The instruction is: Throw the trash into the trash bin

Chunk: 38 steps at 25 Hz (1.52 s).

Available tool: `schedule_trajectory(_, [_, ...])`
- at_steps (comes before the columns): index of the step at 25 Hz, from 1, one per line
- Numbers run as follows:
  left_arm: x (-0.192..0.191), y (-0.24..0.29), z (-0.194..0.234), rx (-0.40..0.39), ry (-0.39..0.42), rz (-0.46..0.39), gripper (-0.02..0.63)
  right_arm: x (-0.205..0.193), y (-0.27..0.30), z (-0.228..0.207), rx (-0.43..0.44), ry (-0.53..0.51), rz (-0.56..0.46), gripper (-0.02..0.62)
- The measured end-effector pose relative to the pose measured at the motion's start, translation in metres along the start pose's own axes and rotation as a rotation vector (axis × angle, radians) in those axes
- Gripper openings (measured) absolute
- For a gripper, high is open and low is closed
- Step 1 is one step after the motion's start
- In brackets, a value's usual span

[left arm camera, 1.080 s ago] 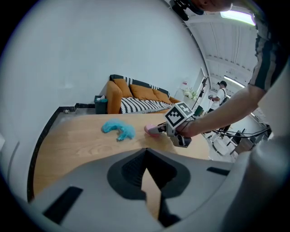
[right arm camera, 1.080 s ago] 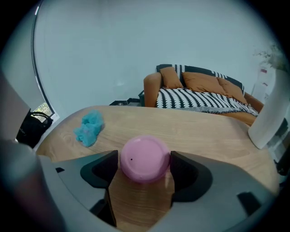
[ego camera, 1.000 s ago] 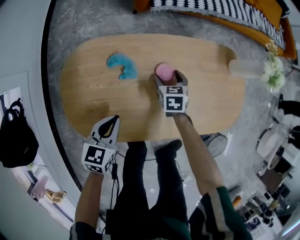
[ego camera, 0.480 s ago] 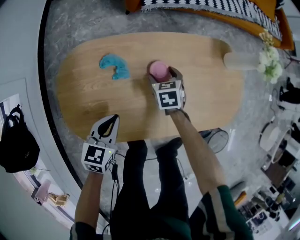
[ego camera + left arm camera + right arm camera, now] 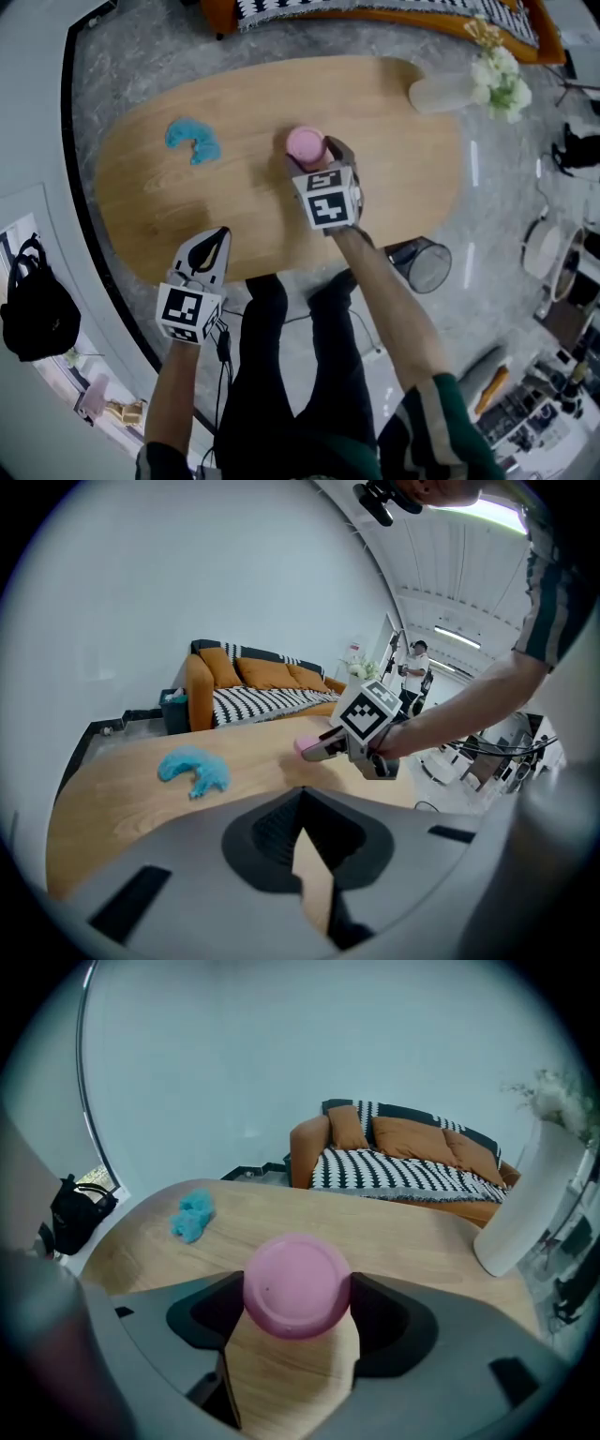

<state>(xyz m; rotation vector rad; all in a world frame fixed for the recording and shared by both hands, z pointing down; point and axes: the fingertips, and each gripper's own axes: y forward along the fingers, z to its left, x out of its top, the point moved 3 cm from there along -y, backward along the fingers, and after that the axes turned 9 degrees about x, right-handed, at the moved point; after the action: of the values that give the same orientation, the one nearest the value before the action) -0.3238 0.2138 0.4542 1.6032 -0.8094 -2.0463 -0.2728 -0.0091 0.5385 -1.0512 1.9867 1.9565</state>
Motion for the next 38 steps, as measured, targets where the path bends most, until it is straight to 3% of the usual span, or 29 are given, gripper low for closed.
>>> schedule_trajectory(10, [0.023,0.019,-0.087,-0.101,0.099,0.001,-0.003,-0.053,-0.088,-0.061,-0.069,0.122,-0.084,0.334])
schedule_trajectory(20, [0.039,0.051,-0.195,-0.229,0.219,0.023,-0.002,-0.143,-0.185,-0.137,-0.172,0.303,-0.200,0.334])
schedule_trajectory(27, [0.038,0.077,-0.282,-0.325,0.290,0.043,-0.002,-0.236,-0.257,-0.195,-0.317,0.426,-0.252,0.333])
schedule_trajectory(38, [0.016,0.119,-0.415,-0.463,0.389,0.099,-0.002,-0.403,-0.323,-0.248,-0.426,0.625,-0.215,0.333])
